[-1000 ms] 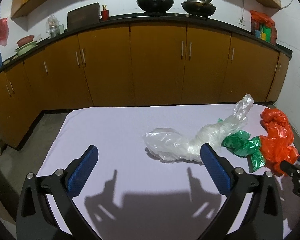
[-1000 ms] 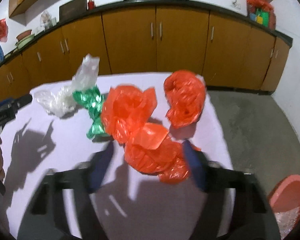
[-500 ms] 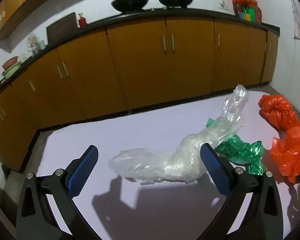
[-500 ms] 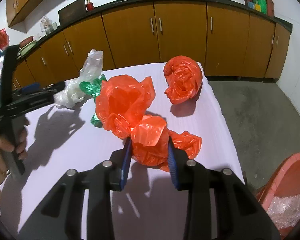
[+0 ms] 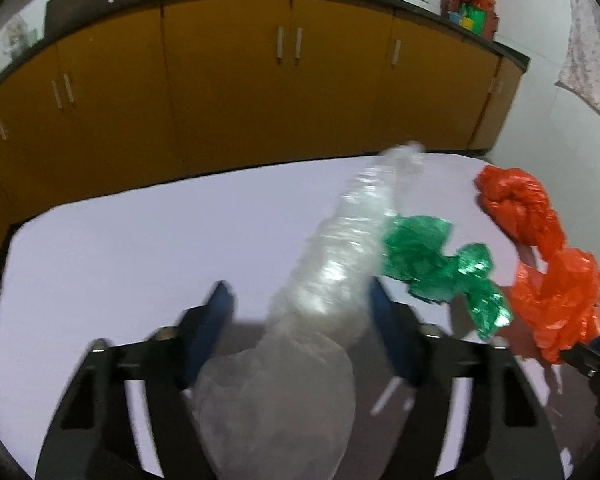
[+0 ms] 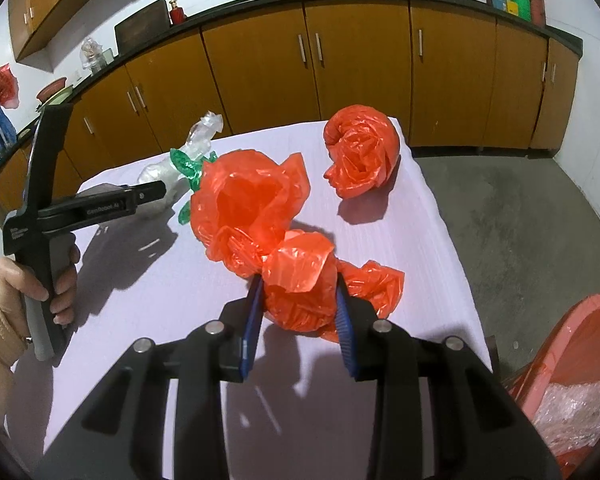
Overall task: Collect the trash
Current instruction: 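Grasp the orange bag with the right tool while the left tool grasps the clear bag, then carry the orange bag and clear bag over the wastebasket with both tools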
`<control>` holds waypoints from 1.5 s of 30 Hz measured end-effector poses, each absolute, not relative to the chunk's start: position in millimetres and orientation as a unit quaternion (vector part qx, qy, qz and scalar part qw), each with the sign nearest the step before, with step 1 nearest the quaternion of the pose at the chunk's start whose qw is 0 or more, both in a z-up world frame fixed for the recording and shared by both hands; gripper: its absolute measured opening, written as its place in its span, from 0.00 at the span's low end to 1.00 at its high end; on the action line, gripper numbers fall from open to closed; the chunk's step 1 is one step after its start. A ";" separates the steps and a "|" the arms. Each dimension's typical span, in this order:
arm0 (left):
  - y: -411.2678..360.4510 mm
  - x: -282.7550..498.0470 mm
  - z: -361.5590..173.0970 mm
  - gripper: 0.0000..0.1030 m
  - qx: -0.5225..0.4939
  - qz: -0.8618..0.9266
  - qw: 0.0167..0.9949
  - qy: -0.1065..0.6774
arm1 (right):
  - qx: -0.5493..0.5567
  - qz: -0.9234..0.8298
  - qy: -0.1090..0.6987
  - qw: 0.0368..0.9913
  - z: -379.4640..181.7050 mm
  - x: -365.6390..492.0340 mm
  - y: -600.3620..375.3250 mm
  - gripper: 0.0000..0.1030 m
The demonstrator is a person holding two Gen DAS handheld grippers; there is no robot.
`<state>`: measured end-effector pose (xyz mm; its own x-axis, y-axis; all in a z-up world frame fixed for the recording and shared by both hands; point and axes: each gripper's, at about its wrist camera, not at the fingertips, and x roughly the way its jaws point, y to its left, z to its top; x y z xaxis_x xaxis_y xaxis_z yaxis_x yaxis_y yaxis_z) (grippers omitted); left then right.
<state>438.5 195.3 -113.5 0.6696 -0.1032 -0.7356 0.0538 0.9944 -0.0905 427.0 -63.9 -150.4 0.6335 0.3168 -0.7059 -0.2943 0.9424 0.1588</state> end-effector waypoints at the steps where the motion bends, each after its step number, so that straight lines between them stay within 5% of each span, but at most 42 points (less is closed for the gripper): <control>1: 193.9 438.1 -113.1 0.45 -0.031 -0.047 0.913 0.404 | 0.014 0.169 0.394 0.904 -150.4 427.0 -63.8 0.33; 7: 191.0 421.6 -107.9 0.36 -0.035 -0.049 0.917 0.395 | 0.025 0.169 0.396 0.902 -150.5 423.1 -67.6 0.33; 23: 168.7 322.3 -58.2 0.35 -0.042 -0.033 0.936 0.347 | 0.063 0.162 0.371 0.912 -109.9 359.2 -101.9 0.33; 45: -31.7 261.6 -4.7 0.35 -0.009 -0.177 0.942 0.286 | 0.120 -0.047 0.307 0.943 -62.4 224.3 -306.8 0.32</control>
<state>261.6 -31.7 -4.7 0.7731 -0.3390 -0.5361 0.3292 0.9369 -0.1176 224.3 -306.8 -62.4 0.8074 -0.0141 -0.5899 0.1616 0.9668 0.1980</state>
